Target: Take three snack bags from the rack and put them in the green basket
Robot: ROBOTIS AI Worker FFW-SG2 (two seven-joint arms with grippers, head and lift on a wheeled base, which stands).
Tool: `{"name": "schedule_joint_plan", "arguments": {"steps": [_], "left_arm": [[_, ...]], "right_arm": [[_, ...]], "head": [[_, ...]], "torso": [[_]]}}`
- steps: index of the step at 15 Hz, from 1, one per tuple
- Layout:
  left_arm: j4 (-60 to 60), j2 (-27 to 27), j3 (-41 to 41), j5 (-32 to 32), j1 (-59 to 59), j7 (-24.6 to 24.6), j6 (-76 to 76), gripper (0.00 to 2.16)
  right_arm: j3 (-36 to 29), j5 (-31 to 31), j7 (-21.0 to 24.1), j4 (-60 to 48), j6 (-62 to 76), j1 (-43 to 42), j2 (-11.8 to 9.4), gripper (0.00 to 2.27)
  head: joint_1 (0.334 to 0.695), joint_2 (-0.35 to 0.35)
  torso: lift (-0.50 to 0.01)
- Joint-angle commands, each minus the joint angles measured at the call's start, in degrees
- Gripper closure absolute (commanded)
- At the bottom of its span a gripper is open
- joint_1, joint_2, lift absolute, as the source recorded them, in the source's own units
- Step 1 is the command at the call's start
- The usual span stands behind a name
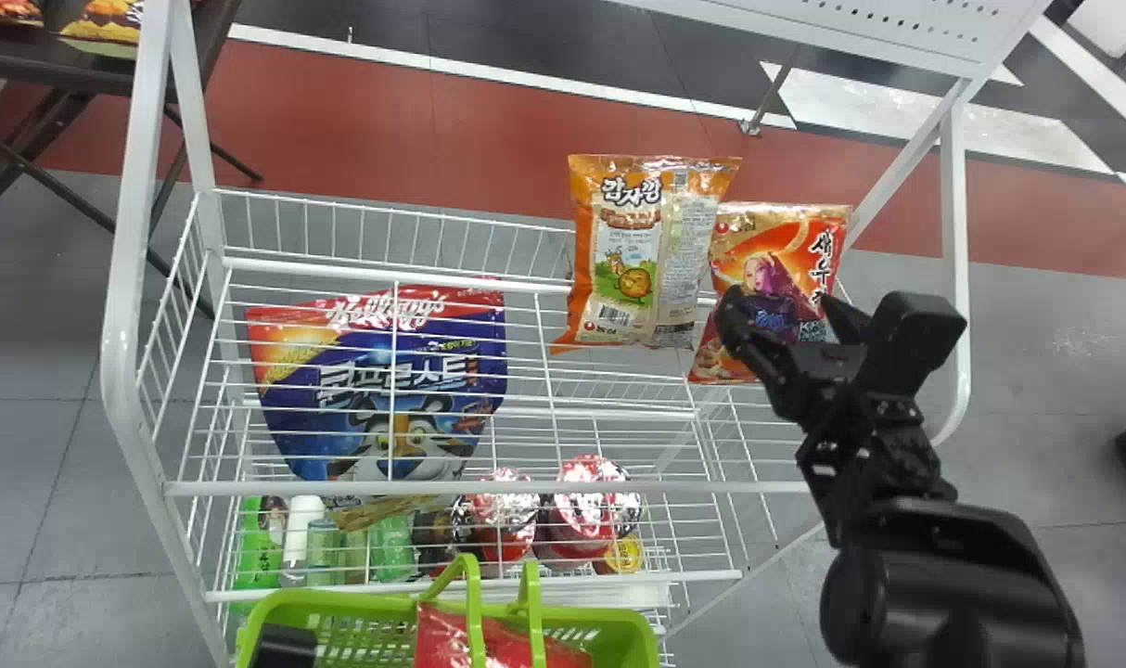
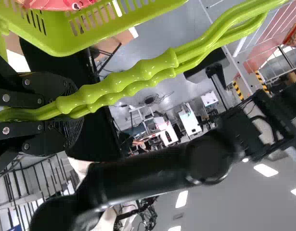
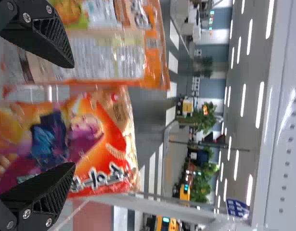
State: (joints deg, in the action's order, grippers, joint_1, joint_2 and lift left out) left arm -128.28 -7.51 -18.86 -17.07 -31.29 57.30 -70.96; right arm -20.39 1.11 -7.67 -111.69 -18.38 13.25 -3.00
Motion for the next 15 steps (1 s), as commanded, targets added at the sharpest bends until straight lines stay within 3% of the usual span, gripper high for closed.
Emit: {"name": "schedule_joint_plan", "arguments": {"steps": [1, 4, 5, 8, 10, 15], "left_arm": [[0.0, 0.0, 0.2, -0.1, 0.0, -0.3, 0.0, 1.55], [0.1, 0.0, 0.1, 0.0, 0.4, -0.4, -0.4, 1.55], [0.1, 0.0, 0.0, 0.0, 0.7, -0.5, -0.9, 1.55], [0.1, 0.0, -0.2, 0.1, 1.3, -1.1, -1.4, 1.55], [0.1, 0.0, -0.2, 0.1, 1.4, -1.2, -1.4, 1.55], [0.1, 0.0, -0.2, 0.0, 1.5, -1.2, -1.4, 1.55]], "right_arm": [[-2.1, -2.2, -0.1, 5.3, -0.2, -5.0, -0.3, 0.09], [-2.4, -4.5, -0.4, 9.4, -5.1, -8.6, -1.6, 0.12], [-2.6, -4.4, -1.2, 9.6, -6.4, -9.0, -1.8, 0.33], [-2.3, -4.2, -1.7, 9.5, -6.0, -8.3, -1.6, 1.99], [-2.2, -4.2, -1.0, 8.9, -3.2, -7.1, -1.3, 2.19], [-2.1, -2.5, 3.1, 6.5, 3.1, -3.2, -0.2, 2.19]], "head": [[0.695, -0.350], [0.695, -0.350], [0.695, -0.350], [0.695, -0.350], [0.695, -0.350], [0.695, -0.350]], "torso": [[-0.006], [-0.006], [-0.006], [-0.006], [-0.006], [-0.006]]}}
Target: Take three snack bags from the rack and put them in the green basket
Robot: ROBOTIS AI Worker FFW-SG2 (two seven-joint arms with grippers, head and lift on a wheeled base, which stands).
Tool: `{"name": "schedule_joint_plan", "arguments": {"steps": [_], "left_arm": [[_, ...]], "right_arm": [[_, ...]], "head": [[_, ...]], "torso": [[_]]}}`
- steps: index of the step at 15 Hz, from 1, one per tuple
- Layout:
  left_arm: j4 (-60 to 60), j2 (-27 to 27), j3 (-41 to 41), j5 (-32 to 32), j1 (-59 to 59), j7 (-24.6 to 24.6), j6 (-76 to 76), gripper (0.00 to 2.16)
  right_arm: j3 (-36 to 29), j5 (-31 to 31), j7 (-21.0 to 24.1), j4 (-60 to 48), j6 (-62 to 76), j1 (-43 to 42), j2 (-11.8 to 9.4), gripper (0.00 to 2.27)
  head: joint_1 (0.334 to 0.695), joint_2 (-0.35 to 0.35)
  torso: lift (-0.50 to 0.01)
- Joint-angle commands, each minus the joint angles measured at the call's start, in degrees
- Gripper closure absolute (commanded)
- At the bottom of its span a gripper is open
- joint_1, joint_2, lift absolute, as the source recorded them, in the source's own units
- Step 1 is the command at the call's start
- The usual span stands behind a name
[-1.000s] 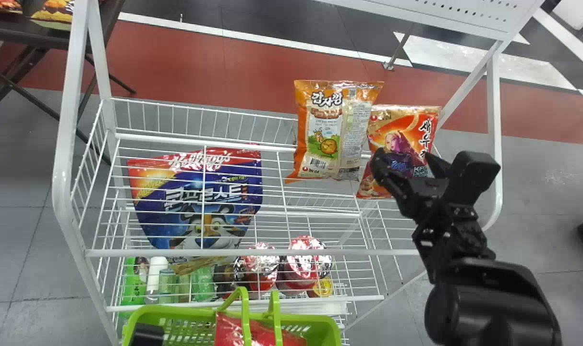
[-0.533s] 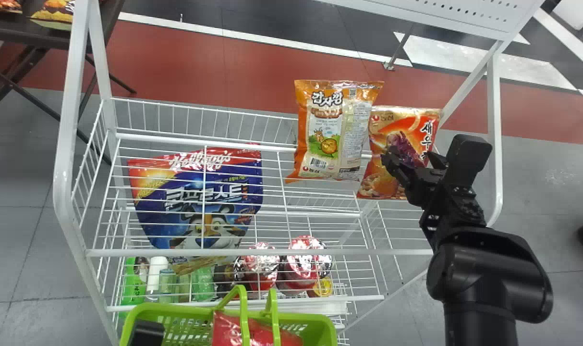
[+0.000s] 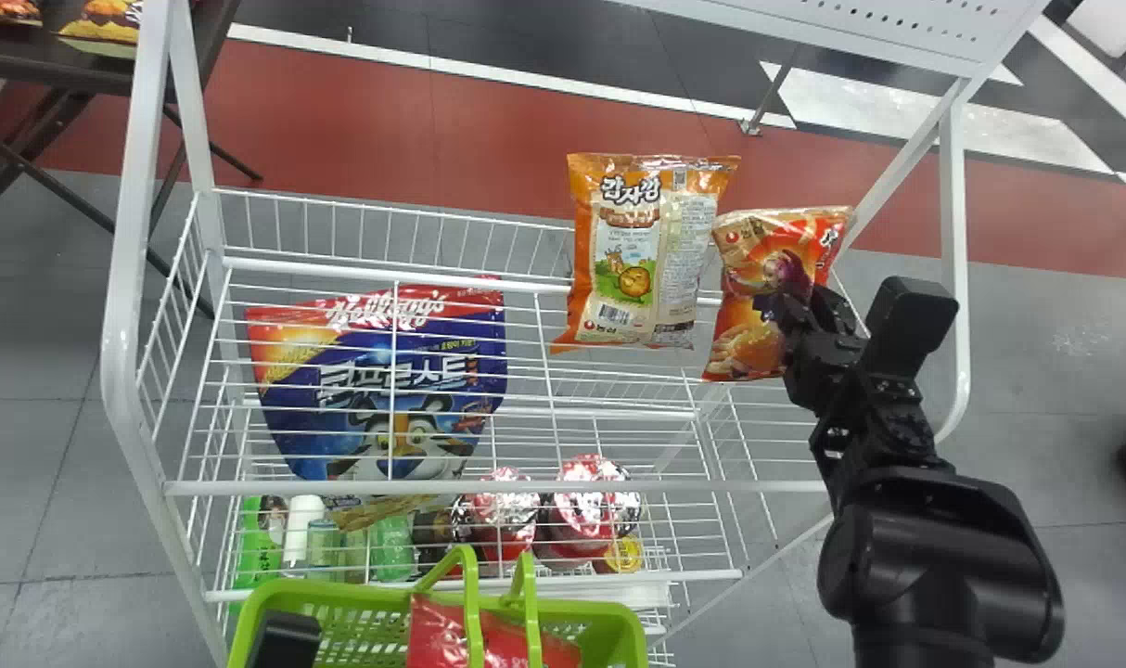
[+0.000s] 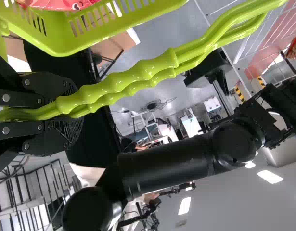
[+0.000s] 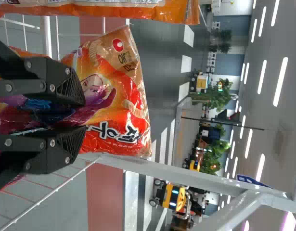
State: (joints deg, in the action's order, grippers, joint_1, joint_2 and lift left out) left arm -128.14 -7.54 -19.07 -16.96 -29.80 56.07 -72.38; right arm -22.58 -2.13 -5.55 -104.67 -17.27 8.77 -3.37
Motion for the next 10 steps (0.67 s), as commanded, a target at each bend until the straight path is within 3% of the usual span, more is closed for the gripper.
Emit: {"name": "schedule_joint_plan", "arguments": {"steps": [1, 5, 10], "left_arm": [[0.1, 0.0, 0.0, 0.0, 0.0, 0.0, 0.0, 1.55], [0.2, 0.1, -0.1, 0.0, 0.2, 0.0, 0.0, 1.55], [0.3, 0.1, -0.1, 0.1, 0.2, -0.1, 0.0, 1.55]], "right_arm": [[0.1, 1.4, 2.0, -0.8, 3.4, 2.0, 0.3, 2.19], [-1.0, 7.2, 3.0, -8.3, 6.2, 7.9, 1.4, 2.19], [-3.0, 18.4, 1.8, -23.0, 6.6, 23.3, 1.4, 2.19]], "head": [[0.695, -0.350], [0.695, -0.350], [0.695, -0.350]], "torso": [[-0.006], [-0.006], [-0.006]]}}
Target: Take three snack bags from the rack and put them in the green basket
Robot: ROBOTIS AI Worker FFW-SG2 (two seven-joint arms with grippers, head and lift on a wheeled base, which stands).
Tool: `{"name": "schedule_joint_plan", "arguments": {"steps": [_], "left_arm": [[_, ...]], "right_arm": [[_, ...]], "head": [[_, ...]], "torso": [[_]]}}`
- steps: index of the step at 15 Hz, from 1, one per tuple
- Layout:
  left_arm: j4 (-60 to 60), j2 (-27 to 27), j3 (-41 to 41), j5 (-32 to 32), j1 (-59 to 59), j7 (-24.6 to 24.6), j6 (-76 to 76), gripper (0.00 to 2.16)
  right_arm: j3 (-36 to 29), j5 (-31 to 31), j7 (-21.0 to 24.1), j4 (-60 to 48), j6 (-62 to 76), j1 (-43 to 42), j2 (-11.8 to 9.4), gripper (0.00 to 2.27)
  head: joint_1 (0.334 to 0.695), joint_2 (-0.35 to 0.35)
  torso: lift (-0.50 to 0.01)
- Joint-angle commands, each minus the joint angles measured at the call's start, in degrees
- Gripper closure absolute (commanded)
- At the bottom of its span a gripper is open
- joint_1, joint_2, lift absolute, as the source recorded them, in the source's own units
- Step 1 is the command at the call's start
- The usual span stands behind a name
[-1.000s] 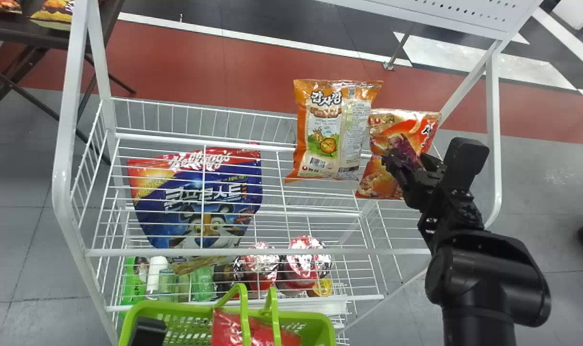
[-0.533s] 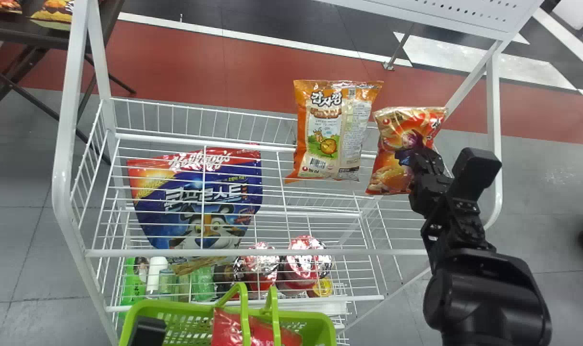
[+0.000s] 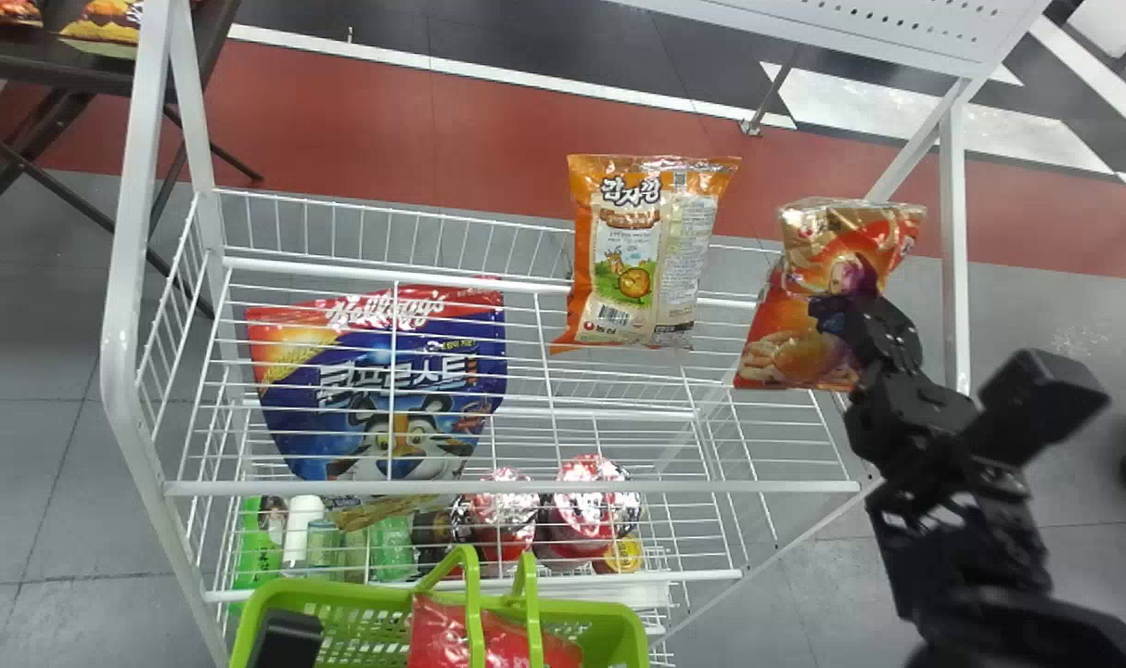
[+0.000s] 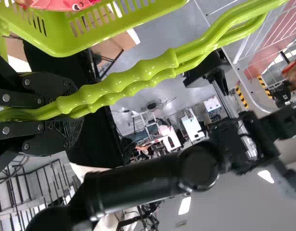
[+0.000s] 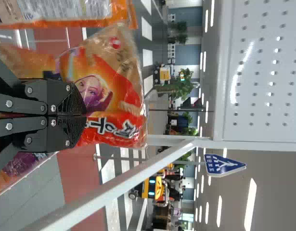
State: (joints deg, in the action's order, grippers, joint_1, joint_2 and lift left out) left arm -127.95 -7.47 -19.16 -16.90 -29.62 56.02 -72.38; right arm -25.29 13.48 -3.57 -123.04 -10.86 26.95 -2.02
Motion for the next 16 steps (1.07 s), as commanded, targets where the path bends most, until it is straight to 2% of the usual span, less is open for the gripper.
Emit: {"name": "schedule_joint_plan", "arguments": {"steps": [1, 4, 8, 11, 16], "left_arm": [[0.2, 0.1, 0.0, 0.0, 0.3, 0.0, 0.0, 1.55], [1.0, 0.1, -0.5, -0.1, 0.8, 0.0, 0.0, 1.55], [1.0, 0.2, -0.6, -0.1, 1.0, -0.7, 0.0, 1.55], [1.2, 0.2, -0.4, -0.2, 1.0, -0.7, 0.2, 1.55], [1.1, 0.2, -0.8, -0.1, 1.0, -0.9, 0.5, 1.55]], "right_arm": [[-0.3, 4.5, -0.9, -7.7, 0.3, 8.7, 0.0, 2.19], [-0.7, 10.4, -4.6, -14.1, -6.2, 16.0, -0.2, 2.19], [1.8, 12.3, -9.3, -15.6, -22.3, 18.9, -0.6, 2.19], [5.3, 13.5, -11.6, -18.1, -32.7, 21.8, -2.3, 2.19], [6.2, 16.8, -16.2, -24.7, -57.0, 24.6, -3.7, 2.19]], "head": [[0.695, -0.350], [0.695, -0.350], [0.695, -0.350], [0.695, -0.350], [0.695, -0.350]], "torso": [[-0.006], [-0.006], [-0.006], [-0.006], [-0.006]]}}
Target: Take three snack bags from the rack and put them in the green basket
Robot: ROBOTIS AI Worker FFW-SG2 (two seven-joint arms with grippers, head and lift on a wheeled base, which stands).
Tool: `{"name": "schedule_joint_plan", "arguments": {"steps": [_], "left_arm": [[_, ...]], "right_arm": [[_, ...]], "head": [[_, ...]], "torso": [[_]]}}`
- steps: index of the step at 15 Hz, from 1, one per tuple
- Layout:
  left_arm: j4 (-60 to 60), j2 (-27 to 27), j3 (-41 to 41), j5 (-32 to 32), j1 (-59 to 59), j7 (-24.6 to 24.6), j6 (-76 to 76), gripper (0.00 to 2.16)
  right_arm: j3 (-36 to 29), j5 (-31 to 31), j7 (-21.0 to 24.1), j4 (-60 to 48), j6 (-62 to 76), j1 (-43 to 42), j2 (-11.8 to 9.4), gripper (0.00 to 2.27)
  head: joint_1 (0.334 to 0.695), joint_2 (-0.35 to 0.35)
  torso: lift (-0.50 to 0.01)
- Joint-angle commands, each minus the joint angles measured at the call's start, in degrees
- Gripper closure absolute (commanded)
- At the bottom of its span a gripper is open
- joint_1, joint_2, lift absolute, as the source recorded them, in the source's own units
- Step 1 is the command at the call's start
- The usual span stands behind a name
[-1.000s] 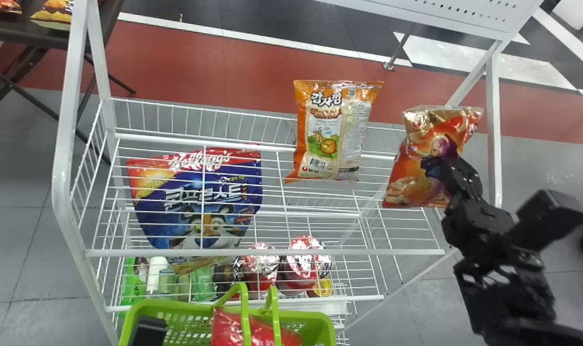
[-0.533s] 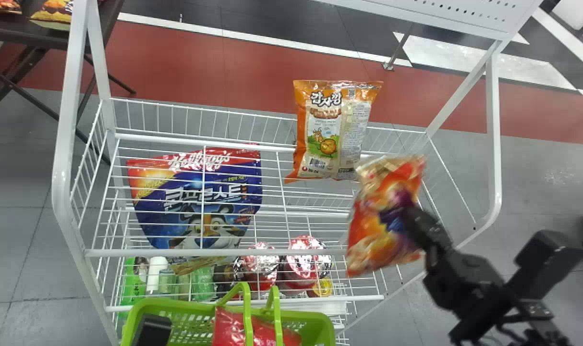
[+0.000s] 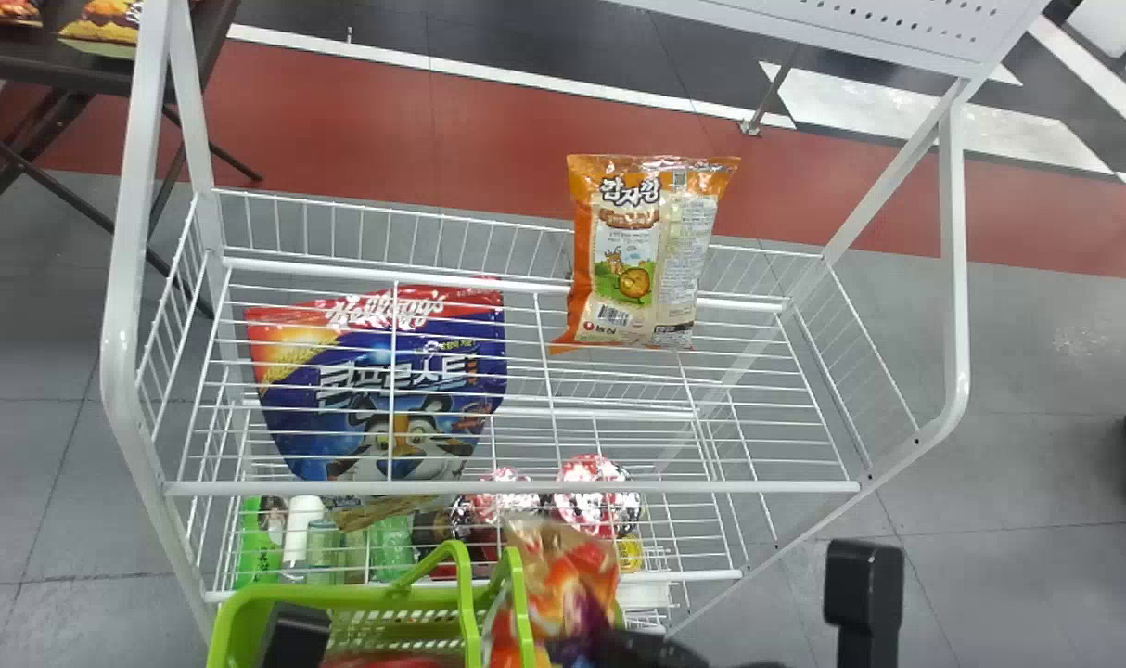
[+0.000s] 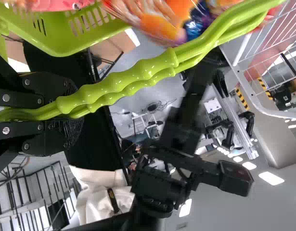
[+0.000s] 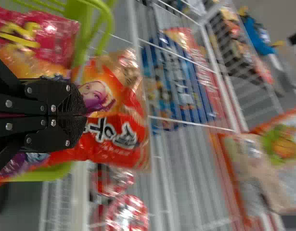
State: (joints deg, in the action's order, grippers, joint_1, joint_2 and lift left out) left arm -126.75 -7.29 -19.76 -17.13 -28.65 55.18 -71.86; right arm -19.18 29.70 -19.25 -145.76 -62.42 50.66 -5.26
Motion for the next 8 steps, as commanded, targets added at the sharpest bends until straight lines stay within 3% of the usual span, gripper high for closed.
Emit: {"name": "schedule_joint_plan", "arguments": {"steps": [1, 4, 6, 7, 8], "left_arm": [[-0.1, 0.0, -0.4, 0.1, 0.0, -0.1, 0.0, 1.55], [-0.3, 0.0, -0.7, 0.3, -0.1, -0.4, 0.0, 1.55], [-0.7, -0.1, -0.7, 0.2, -0.5, -0.4, 0.0, 1.55], [-0.8, -0.3, -0.5, 0.2, -0.7, -0.3, 0.0, 1.55], [-0.9, -0.3, -0.5, 0.2, -0.7, -0.3, 0.0, 1.55]], "right_arm": [[-0.4, 1.9, -1.1, -3.5, -10.1, 1.3, -0.6, 2.19], [1.1, 1.7, -1.5, -4.4, -15.8, 1.6, -1.2, 2.19], [2.2, -1.1, 1.4, -2.3, -11.9, 1.1, -2.1, 2.18], [2.4, -2.5, 2.6, -1.5, -9.8, 0.9, -2.2, 2.03], [2.2, -2.7, 3.2, -0.8, -7.7, 0.8, -2.5, 1.30]], "head": [[0.695, -0.350], [0.695, -0.350], [0.695, -0.350], [0.695, -0.350], [0.695, -0.350]], "torso": [[-0.006], [-0.006], [-0.006], [-0.006], [-0.006]]}}
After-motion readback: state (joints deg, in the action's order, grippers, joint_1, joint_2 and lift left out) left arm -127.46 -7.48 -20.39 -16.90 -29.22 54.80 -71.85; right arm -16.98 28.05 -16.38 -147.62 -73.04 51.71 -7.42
